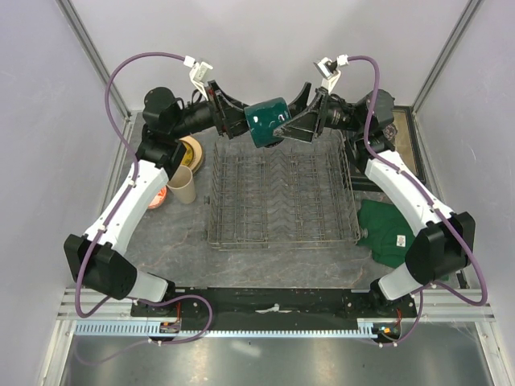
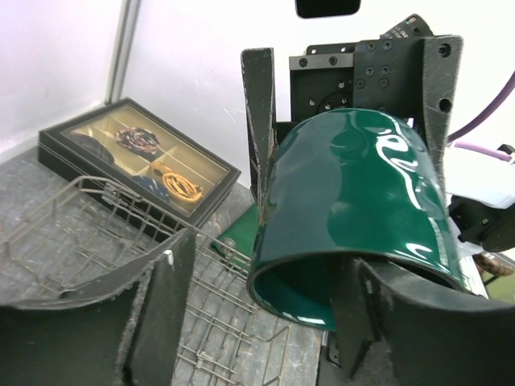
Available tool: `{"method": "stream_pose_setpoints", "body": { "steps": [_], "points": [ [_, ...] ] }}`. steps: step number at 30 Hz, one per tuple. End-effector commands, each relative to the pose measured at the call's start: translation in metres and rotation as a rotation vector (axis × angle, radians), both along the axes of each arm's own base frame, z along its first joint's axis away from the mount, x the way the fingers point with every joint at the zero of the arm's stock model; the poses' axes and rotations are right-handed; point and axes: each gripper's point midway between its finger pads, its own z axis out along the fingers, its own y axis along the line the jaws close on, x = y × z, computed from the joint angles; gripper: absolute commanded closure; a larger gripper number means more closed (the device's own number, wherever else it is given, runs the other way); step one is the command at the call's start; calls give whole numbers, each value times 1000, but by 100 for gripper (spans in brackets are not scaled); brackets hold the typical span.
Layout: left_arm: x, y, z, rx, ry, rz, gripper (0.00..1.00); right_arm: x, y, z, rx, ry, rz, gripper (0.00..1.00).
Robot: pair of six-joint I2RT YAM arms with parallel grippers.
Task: Unload the mixed dishes from the dish rack
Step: Place the cup at the center of the board.
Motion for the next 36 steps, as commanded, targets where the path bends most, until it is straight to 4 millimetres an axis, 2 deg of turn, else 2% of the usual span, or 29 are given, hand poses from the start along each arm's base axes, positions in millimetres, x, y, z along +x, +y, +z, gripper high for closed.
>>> {"method": "stream_pose_setpoints", "body": {
  "steps": [1,8,12,15,16,19,26,29,36],
  "points": [
    [1,-4,16,2,-73,-3,34,-14,3,17,54,-81,27,80],
    [-4,-7,23,-4,-84,-32,48,-17,6,16,57,-81,42,80],
    [-5,-8,24,-14,-76,-48,52,-18,9,12,53,-69,47,75],
    [-8,-8,25,-19,-79,-59,58,-19,11,5,46,-56,50,71],
    [-10,-8,25,-19,-78,-64,74,-19,11,3,45,-52,52,70],
    [-11,-8,24,-26,-71,-65,99,-19,10,4,44,-53,51,64],
    [-20,-4,26,-24,-87,-71,99,-22,10,1,31,-63,54,49],
    [-23,-2,27,-24,-91,-70,99,-22,10,-1,27,-66,51,46],
    [-26,12,36,-35,-102,-53,99,-21,6,-5,2,-62,35,16]
  ]
}}
